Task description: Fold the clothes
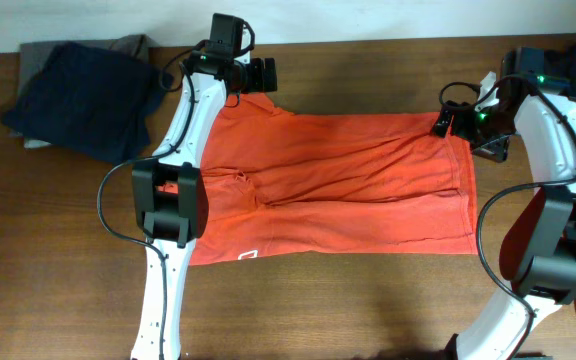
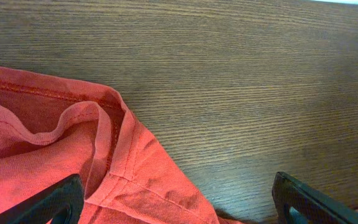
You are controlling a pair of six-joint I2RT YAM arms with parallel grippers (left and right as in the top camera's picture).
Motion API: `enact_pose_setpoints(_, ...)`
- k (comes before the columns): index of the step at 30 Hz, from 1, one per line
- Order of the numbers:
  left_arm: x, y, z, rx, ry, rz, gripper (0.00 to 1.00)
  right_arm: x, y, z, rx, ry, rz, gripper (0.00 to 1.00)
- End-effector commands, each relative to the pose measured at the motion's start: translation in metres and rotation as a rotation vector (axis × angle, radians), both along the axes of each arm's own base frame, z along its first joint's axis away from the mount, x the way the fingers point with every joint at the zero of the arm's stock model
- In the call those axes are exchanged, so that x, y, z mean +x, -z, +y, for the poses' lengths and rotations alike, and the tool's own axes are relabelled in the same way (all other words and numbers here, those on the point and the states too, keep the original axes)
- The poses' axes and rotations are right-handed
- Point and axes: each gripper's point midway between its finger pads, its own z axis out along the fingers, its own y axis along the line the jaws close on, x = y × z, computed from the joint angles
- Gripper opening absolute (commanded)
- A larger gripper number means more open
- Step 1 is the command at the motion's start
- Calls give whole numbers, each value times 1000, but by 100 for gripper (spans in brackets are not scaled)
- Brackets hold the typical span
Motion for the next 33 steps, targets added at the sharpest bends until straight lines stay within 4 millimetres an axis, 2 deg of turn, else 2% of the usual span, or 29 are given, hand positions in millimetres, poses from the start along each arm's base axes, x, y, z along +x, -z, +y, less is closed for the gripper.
enact_pose_setpoints(1, 2, 16, 2, -12, -8, 22, 96, 2, -4, -1, -16, -14, -13, 99)
enact_pose_setpoints(5, -1, 44, 4, -3, -9, 64, 96, 1, -4, -1, -15, -14, -10, 99)
enact_pose_setpoints(13, -3, 58, 4, 2, -9, 83, 96, 1, -4, -1, -15, -14, -10, 99)
enact_pose_setpoints(16, -3, 59, 4, 2, -9, 85, 93, 3, -4, -1, -16, -14, -16, 99)
enact_pose_setpoints(18, -2, 59, 5, 8, -14, 80, 84, 7, -7, -1, -17, -14, -38, 100)
enact_pose_setpoints(21, 0, 58, 7, 15, -20, 70, 72, 13, -10, -3, -24, -14, -62, 94)
enact_pose_setpoints(23, 0, 58, 7, 16, -19, 70, 59, 18, -12, -4, -29, -14, -82, 91)
enact_pose_setpoints(24, 1, 58, 7, 16, -20, 69, 46, 20, -12, -5, -32, -14, -91, 90)
enact_pose_setpoints(25, 1, 58, 7, 18, -21, 69, 39, 22, -12, -5, -36, -13, -98, 89)
enact_pose_setpoints(26, 1, 58, 7, 18, -21, 69, 35, 23, -13, -7, -46, -10, -102, 88)
enact_pose_setpoints(28, 1, 58, 7, 18, -21, 69, 20, 25, -12, -14, -84, 1, -105, 83)
enact_pose_setpoints(30, 1, 58, 7, 18, -21, 69, 15, 25, -9, -19, -108, 10, -99, 80)
enact_pose_setpoints(32, 1, 58, 7, 18, -21, 69, 15, 28, -4, -20, -110, 11, -99, 77)
enact_pose_setpoints(33, 1, 58, 7, 19, -21, 70, 15, 29, -1, -20, -110, 11, -100, 66)
